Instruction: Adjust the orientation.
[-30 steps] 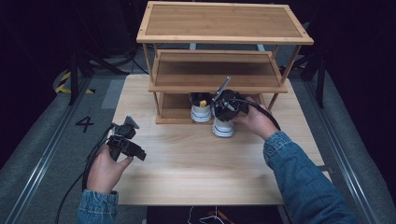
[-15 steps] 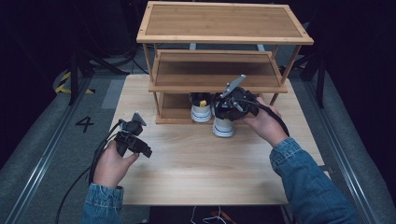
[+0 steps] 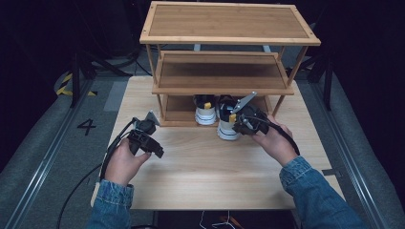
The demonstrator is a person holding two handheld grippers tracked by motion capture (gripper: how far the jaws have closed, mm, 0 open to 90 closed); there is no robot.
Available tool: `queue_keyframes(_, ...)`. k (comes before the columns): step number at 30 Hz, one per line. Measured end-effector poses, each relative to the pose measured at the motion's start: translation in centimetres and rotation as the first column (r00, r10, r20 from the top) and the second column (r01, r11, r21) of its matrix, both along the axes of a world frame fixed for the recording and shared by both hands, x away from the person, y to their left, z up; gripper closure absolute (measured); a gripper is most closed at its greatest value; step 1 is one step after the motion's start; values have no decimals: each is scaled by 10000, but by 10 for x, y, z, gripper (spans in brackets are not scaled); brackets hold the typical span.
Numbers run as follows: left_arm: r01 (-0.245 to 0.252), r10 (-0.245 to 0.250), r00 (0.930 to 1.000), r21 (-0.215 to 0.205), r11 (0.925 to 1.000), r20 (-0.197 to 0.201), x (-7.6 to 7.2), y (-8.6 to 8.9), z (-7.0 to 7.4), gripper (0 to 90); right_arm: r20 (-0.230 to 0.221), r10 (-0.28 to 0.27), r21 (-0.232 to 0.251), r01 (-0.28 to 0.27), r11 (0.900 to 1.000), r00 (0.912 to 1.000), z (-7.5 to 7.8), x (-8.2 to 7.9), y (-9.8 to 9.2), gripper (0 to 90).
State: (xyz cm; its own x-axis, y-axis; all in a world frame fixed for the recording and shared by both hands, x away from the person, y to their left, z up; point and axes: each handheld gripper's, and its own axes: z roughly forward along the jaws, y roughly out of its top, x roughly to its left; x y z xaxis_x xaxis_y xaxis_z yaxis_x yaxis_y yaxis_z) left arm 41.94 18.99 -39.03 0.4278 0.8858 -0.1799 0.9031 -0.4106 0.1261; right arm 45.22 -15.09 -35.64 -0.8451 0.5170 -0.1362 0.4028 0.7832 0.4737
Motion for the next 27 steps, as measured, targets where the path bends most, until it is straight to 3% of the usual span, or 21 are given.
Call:
queue_keyframes(5, 15, -13, 9999, 104, 9999, -121, 0, 1, -6, 375, -467, -375, -104, 370, 9993, 9982, -20, 14, 4, 859)
queue_keyframes(14, -472, 472, 9989, -7, 9989, -64, -11, 17, -5, 376, -354, -787, -43, 786, 9969, 9963, -23, 27, 4, 897)
queue_keyframes(21, -651, 651, 9979, 28, 9979, -63, -17, 24, -6, 377, -55, -1065, -196, 1064, 9941, 9943, -24, 34, 8, 897)
queue_keyframes(27, -786, 786, 9968, 42, 9969, -108, -20, 30, -7, 377, 565, -1260, -499, 1289, 9904, 9904, -28, 42, 10, 897)
